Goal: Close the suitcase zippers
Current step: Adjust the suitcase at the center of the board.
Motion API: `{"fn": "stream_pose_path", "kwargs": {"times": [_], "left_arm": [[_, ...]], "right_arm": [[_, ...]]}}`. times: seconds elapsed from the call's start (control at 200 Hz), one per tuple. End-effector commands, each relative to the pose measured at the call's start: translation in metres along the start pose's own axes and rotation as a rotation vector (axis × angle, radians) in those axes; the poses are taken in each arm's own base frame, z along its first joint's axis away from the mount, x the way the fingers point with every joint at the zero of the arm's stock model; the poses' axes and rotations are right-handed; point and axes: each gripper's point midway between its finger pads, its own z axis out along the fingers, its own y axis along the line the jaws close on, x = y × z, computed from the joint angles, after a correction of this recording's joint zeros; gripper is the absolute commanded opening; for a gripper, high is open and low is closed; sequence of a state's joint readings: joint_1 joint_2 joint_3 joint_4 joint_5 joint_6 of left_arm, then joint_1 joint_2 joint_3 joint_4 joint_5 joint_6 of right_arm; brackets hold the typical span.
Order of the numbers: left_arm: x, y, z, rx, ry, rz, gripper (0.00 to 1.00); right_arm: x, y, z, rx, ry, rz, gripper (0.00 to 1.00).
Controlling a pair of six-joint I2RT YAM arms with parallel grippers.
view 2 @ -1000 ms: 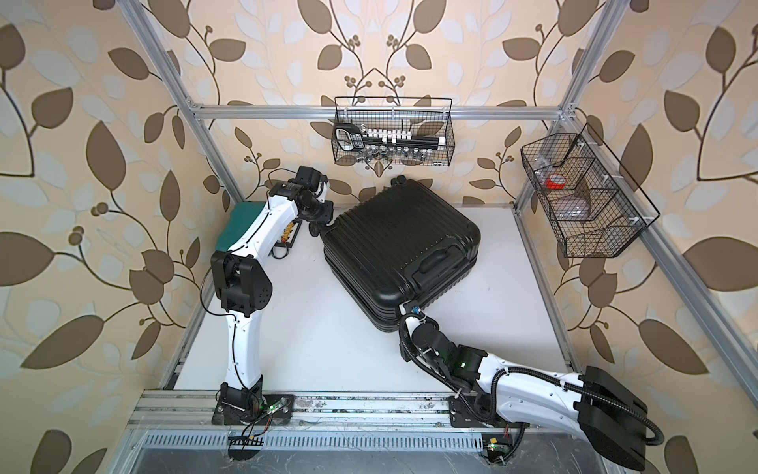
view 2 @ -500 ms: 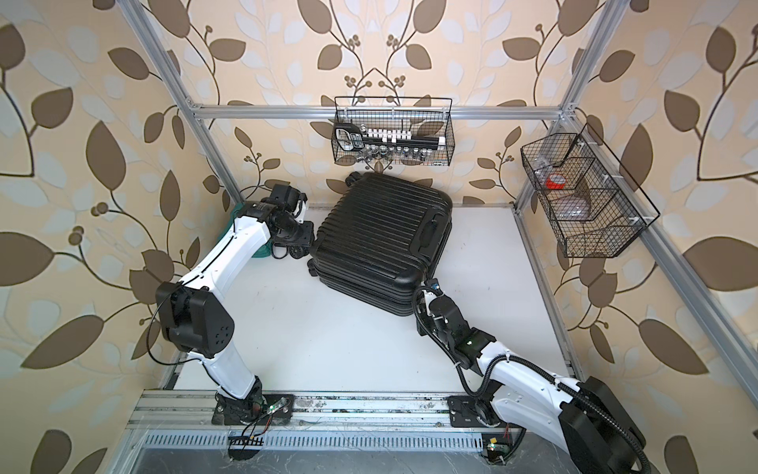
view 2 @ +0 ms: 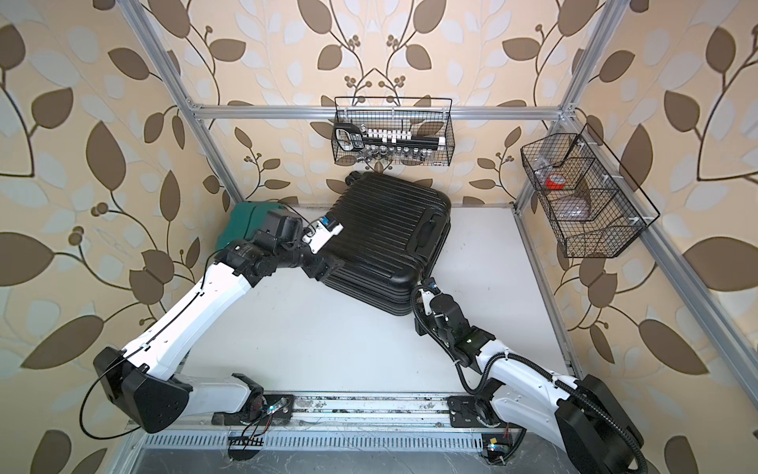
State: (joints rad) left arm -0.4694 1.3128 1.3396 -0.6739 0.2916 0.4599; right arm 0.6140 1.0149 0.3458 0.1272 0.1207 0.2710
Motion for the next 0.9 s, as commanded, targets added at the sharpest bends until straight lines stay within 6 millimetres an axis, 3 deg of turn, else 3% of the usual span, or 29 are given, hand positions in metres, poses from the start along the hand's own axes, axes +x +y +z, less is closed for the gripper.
{"fn": "stream_pose_path", "kwargs": {"times": [0.0,0.235,0.26,0.35,0.67,0.895], "left_arm": [[-0.022,-0.04,0.009,0.166,-0.139,0.383,0.86],[-0.03,-0.067,0.033,0.235,-0.113,0.663,0.9],[-0.025,-0.069,0.046,0.25,-0.087,0.678,0.9],[-0.025,-0.07,0.063,0.231,-0.067,0.754,0.91],[-0.039,-0.054,0.103,0.085,-0.04,0.799,0.91],[-0.063,-0.023,0.113,-0.114,-0.035,0.694,0.9]], "right_arm": [[-0.018,0.013,-0.004,-0.067,-0.068,-0.001,0.0],[-0.017,0.013,-0.005,-0.07,-0.066,0.001,0.0],[-0.017,0.013,-0.005,-0.071,-0.065,0.004,0.0],[-0.016,0.014,-0.006,-0.075,-0.063,0.003,0.0],[-0.013,0.018,-0.01,-0.106,-0.054,0.024,0.0],[-0.006,0.034,-0.021,-0.213,-0.047,0.05,0.0]]}}
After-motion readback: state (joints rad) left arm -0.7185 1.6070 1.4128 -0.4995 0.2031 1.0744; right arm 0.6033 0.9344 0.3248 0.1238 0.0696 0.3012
